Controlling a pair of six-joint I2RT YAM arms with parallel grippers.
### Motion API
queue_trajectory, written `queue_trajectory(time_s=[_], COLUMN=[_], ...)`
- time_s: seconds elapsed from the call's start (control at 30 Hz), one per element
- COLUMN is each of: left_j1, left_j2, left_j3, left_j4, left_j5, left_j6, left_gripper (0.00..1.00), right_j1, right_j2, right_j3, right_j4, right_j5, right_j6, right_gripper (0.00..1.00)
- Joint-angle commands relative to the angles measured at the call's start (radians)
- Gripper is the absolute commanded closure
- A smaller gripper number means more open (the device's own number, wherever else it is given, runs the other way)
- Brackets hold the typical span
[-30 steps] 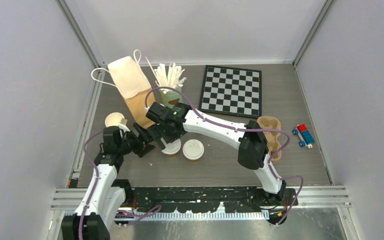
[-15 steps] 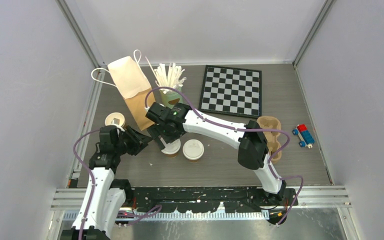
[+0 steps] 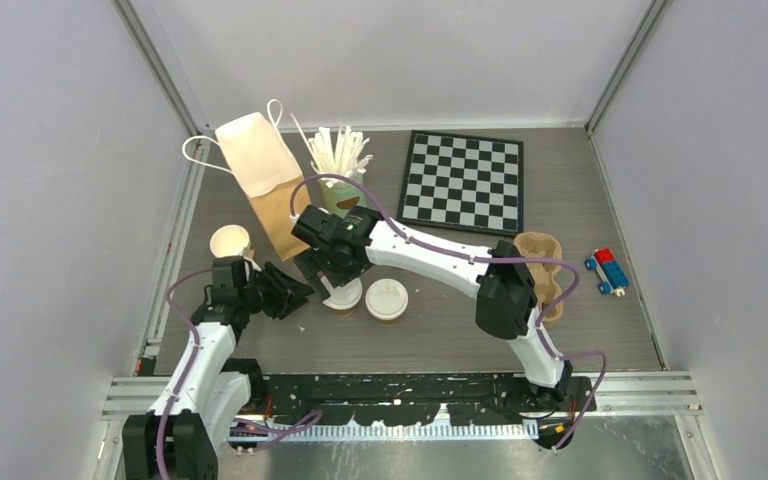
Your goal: Pack the takeout coffee
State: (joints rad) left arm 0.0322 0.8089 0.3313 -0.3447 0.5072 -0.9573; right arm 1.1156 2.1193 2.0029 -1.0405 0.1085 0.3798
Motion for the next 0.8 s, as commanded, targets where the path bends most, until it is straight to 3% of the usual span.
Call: queue_trajectory(time_s=[0.0, 0.27, 0.6, 0.77], left_j1=[-0.003, -0.004, -0.003, -0.004], left_j2=[0.017, 0.018, 0.004, -0.058], left_j3=[-0.004, -0.012, -0.017, 0.059], left_j4=[0.118, 0.133, 0.125, -0.04], left_j5=[0.062, 0.08, 0.107, 0.02], left_j6=[-0.002, 0.001, -0.001, 0.049], left_gripper=[0.62, 0.61, 0.6, 0.39], right_j1=[0.004, 0.003, 0.004, 0.002], right_j2=[-0.03, -0.033, -0.102, -0.158], right_j3=[0.05, 0.059, 0.009, -0.063], right_j4=[0.011, 0.017, 0.02, 0.065], right_j5=[0.023, 0.026, 0.037, 0.051], right_j6=[-0.008, -0.012, 0.006, 0.022], right_gripper=[0.09, 0.06, 0.09, 0.11])
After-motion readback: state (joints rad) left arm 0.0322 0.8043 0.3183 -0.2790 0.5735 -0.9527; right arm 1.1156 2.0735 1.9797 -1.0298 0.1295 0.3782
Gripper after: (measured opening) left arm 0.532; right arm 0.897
